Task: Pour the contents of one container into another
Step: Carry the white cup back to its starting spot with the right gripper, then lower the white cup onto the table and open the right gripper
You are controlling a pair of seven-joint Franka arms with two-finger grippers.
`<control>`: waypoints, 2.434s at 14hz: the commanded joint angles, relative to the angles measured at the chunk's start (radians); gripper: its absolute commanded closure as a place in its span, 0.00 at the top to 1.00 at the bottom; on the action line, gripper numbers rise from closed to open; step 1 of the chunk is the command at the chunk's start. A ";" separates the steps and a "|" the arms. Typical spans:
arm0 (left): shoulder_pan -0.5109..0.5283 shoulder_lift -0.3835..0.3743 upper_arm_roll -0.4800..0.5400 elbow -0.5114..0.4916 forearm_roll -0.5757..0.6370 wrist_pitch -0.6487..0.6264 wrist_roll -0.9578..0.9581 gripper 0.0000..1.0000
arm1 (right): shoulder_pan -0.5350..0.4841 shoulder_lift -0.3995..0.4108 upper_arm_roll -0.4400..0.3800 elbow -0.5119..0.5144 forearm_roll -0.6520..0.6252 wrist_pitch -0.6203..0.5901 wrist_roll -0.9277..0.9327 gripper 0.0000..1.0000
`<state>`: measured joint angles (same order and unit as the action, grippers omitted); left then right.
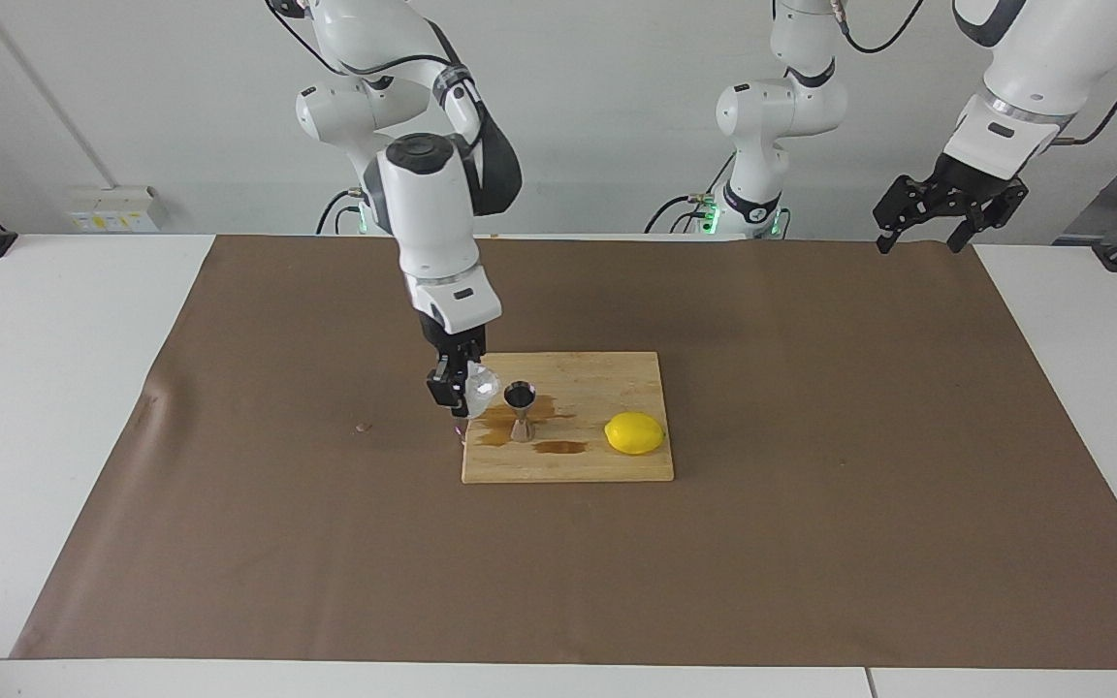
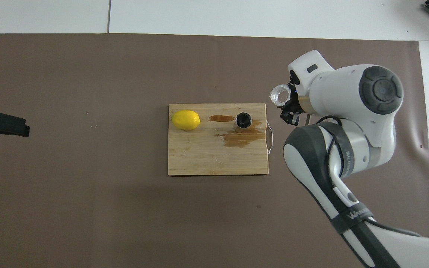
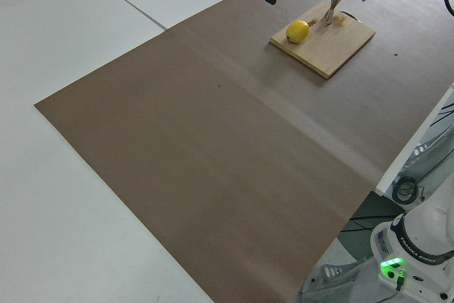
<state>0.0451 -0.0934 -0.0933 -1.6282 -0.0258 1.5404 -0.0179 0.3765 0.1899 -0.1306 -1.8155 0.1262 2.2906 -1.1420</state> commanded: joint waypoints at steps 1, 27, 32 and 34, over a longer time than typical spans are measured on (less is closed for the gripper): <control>-0.010 -0.019 0.010 -0.012 0.011 -0.009 0.012 1.00 | -0.073 -0.039 0.012 -0.063 0.122 0.006 -0.148 0.38; -0.010 -0.017 0.010 -0.012 0.011 -0.009 0.012 1.00 | -0.281 0.005 0.012 -0.459 0.659 0.276 -0.949 0.43; -0.010 -0.019 0.010 -0.012 0.011 -0.009 0.012 1.00 | -0.280 0.008 0.012 -0.453 0.681 0.273 -0.966 1.00; -0.010 -0.019 0.010 -0.012 0.011 -0.009 0.012 1.00 | -0.286 0.008 0.011 -0.452 0.681 0.265 -0.964 1.00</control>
<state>0.0451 -0.0935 -0.0932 -1.6282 -0.0258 1.5403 -0.0179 0.1000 0.1949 -0.1261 -2.2702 0.7691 2.5502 -2.0732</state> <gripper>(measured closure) 0.000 0.004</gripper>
